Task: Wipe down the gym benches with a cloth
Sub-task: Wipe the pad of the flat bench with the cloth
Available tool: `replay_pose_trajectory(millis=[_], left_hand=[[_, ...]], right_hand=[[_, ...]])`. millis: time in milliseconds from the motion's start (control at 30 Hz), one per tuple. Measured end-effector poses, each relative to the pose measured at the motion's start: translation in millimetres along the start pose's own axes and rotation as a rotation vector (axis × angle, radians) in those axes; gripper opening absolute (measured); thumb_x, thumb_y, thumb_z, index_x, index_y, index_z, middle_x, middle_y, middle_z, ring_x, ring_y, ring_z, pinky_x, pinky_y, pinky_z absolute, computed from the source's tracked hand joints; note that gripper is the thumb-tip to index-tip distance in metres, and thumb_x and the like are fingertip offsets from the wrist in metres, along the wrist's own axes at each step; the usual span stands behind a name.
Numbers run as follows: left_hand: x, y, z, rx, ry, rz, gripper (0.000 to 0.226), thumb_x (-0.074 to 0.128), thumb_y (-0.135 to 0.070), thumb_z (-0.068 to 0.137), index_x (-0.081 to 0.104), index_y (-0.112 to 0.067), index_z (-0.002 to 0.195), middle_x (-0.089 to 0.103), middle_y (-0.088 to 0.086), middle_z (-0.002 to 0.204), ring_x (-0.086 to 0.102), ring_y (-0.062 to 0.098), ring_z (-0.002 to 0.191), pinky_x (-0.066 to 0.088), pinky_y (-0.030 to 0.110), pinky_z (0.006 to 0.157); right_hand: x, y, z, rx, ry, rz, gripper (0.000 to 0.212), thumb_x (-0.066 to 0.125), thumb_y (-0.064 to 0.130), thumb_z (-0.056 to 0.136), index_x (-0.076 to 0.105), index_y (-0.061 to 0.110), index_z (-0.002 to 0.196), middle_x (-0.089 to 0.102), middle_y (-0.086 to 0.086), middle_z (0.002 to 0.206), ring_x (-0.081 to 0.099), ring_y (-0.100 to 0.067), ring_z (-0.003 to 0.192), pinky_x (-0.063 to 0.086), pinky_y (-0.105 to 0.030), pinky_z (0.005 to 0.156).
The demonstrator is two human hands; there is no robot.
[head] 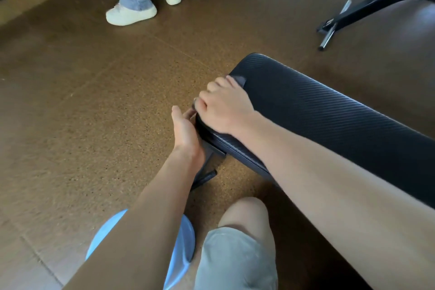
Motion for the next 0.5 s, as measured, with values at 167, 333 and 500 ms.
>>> replay_pose_trajectory(millis=[167, 333, 500], left_hand=[[10, 7, 1, 0.031, -0.066, 0.091, 0.056, 0.023, -0.061, 0.105, 0.065, -0.030, 0.123, 0.073, 0.004, 0.121, 0.069, 0.024, 0.110, 0.056, 0.043, 0.097], [25, 0, -9, 0.046, -0.250, 0.156, 0.050, 0.024, -0.051, 0.106, 0.070, -0.033, 0.099, 0.072, -0.001, 0.109, 0.067, 0.023, 0.103, 0.053, 0.044, 0.102], [18, 7, -4, 0.021, -0.264, 0.090, 0.057, 0.029, -0.060, 0.103, 0.072, -0.024, 0.117, 0.072, 0.009, 0.120, 0.067, 0.033, 0.110, 0.050, 0.049, 0.107]], right_hand=[[-3, -64, 33, 0.160, -0.004, 0.027, 0.057, 0.018, 0.038, 0.105, 0.065, 0.018, 0.129, 0.052, -0.006, 0.145, 0.033, -0.026, 0.142, 0.020, -0.048, 0.121], [1, -68, 42, 0.258, 0.025, 0.045, 0.053, 0.018, 0.034, 0.108, 0.054, 0.018, 0.144, 0.037, -0.003, 0.161, 0.012, -0.030, 0.156, 0.009, -0.052, 0.125], [2, -11, -39, -0.035, -0.048, 0.109, 0.052, 0.024, 0.034, 0.105, 0.049, 0.024, 0.149, 0.041, 0.001, 0.160, 0.024, -0.028, 0.153, 0.021, -0.051, 0.122]])
Point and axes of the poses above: each hand's wrist, its own z-axis towards the middle knuckle, its own x-axis out of the palm, y = z × x, the point moved 2 cm from there along z, towards the middle knuckle
